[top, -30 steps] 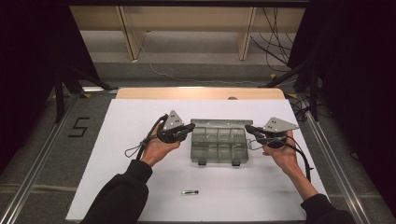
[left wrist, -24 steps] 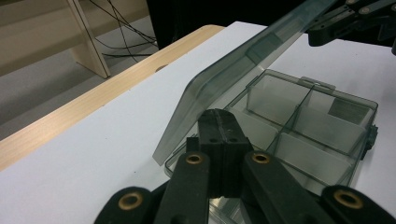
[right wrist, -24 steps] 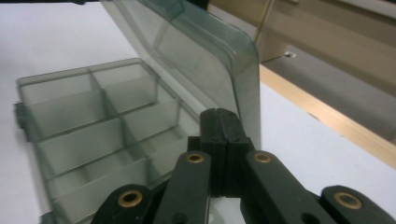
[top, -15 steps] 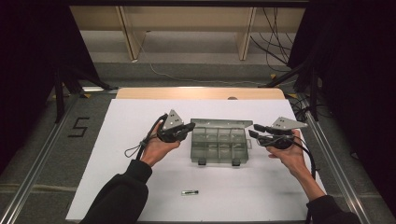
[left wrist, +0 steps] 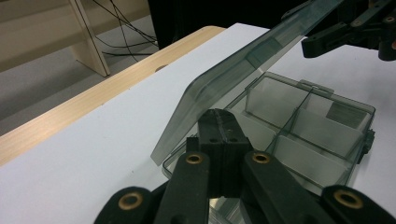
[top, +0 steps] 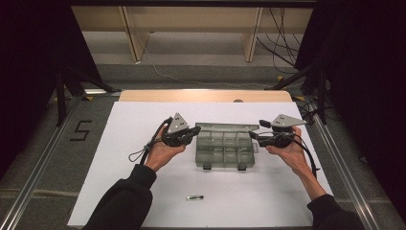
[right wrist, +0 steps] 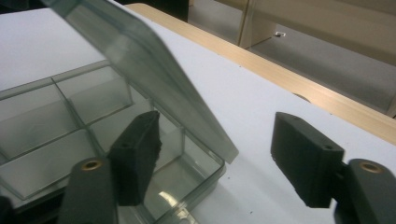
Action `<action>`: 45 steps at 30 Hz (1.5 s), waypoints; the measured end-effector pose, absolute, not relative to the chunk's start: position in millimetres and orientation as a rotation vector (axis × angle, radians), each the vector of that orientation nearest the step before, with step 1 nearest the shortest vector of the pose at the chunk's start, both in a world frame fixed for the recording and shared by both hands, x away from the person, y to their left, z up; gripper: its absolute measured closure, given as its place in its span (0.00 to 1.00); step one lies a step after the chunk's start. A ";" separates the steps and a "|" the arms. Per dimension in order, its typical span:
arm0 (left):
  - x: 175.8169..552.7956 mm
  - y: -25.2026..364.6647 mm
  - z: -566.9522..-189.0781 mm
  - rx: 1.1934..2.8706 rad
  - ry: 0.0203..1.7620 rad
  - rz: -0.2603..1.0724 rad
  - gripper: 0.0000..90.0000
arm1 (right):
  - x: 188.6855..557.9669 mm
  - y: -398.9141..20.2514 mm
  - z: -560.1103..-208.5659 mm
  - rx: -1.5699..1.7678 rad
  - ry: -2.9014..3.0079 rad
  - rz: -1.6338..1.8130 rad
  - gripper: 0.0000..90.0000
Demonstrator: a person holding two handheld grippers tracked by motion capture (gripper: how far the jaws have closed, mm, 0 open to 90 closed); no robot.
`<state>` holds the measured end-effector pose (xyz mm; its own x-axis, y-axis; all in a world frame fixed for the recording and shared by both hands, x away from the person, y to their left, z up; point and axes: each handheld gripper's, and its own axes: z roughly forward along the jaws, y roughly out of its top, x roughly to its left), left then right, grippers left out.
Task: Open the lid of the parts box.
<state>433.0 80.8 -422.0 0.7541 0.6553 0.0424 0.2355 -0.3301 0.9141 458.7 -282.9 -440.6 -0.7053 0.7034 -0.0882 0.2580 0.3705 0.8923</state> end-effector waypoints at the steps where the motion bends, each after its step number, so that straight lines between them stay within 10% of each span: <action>1: 433.0 80.8 -422.1 1.903 0.683 0.500 0.99 | 458.7 -282.9 -440.6 0.831 2.176 1.295 0.41; 13: 433.1 79.8 -426.6 1.926 0.720 0.484 0.98 | 462.1 -279.8 -438.1 0.745 2.189 1.287 0.73; 29: 433.2 72.3 -460.0 2.124 0.969 0.308 0.60 | 465.9 -282.1 -436.2 0.809 2.156 1.301 0.88; 45: 430.3 68.1 -464.9 2.128 1.032 0.223 0.73 | 474.4 -276.2 -431.2 0.963 2.131 1.284 0.92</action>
<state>430.3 68.1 -464.9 0.6599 0.7348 -0.1567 0.6048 -0.3957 0.6911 474.4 -276.2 -431.2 -0.6434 0.7647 -0.0361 0.3253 0.3158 0.8913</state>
